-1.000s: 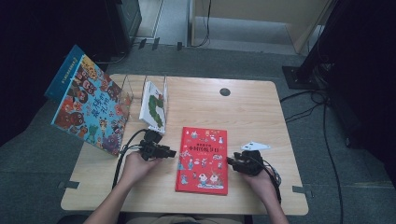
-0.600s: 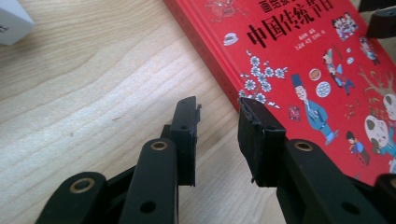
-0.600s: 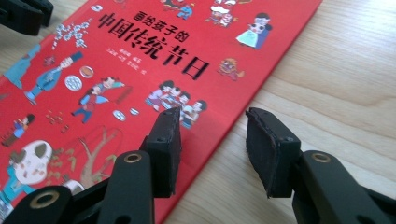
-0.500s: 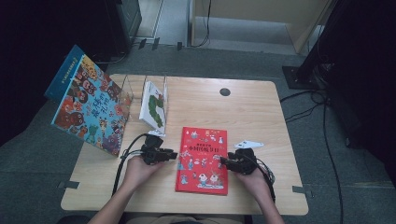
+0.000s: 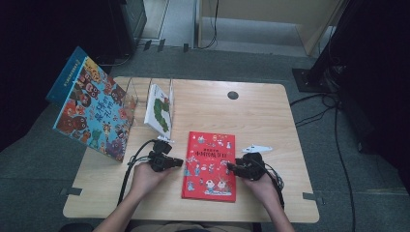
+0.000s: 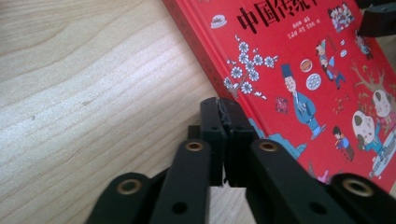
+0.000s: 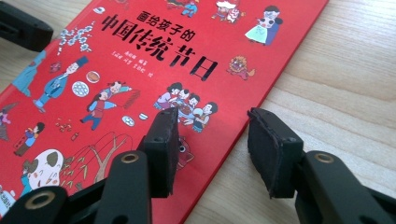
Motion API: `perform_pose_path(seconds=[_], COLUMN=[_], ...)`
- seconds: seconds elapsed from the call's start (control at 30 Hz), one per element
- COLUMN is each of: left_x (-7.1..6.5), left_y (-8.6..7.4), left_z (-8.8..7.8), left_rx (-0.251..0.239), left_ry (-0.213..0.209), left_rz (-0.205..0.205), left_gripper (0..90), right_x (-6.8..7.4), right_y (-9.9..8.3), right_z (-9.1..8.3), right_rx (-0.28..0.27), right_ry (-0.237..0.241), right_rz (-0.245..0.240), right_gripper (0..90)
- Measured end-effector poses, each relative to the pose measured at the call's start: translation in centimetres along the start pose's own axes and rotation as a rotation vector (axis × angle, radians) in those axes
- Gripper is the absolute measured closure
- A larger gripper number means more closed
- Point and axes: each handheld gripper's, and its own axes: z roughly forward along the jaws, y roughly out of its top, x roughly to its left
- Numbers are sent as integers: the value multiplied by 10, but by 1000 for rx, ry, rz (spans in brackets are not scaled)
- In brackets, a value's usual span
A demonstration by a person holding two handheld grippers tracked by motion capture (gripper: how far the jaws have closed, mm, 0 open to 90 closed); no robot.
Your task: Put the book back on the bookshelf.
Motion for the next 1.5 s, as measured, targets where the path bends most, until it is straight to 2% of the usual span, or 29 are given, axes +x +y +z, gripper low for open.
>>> perform_pose_path(seconds=[0.07,0.13,0.23,0.43,0.77,0.9,0.97,1.1,1.27,1.5], left_x=[-3,-5,-5,-6,-5,-3,-4,-6,-7,-7], left_y=[0,0,0,0,-1,-1,-1,-1,-2,-3], left_z=[2,3,3,2,2,3,3,2,2,1], left_rx=[10,6,8,14,8,6,4,4,20,28], left_ry=[-17,-5,-9,0,-6,-23,-18,0,-4,-8], left_rz=[4,0,-3,12,10,-4,-4,4,-17,-20], left_gripper=[900,900,900,900,900,900,900,900,900,900], right_x=[1,2,1,0,-4,-5,-6,-2,-2,-7], right_y=[1,3,6,10,11,10,11,13,19,27], right_z=[0,0,0,0,-2,-3,-2,0,2,2], right_rx=[12,26,54,90,118,109,109,120,158,250], right_ry=[-9,-14,-13,-8,-8,-13,-7,-3,1,32], right_rz=[12,28,64,93,94,60,81,86,148,274], right_gripper=[533,532,533,532,527,507,511,522,564,597])
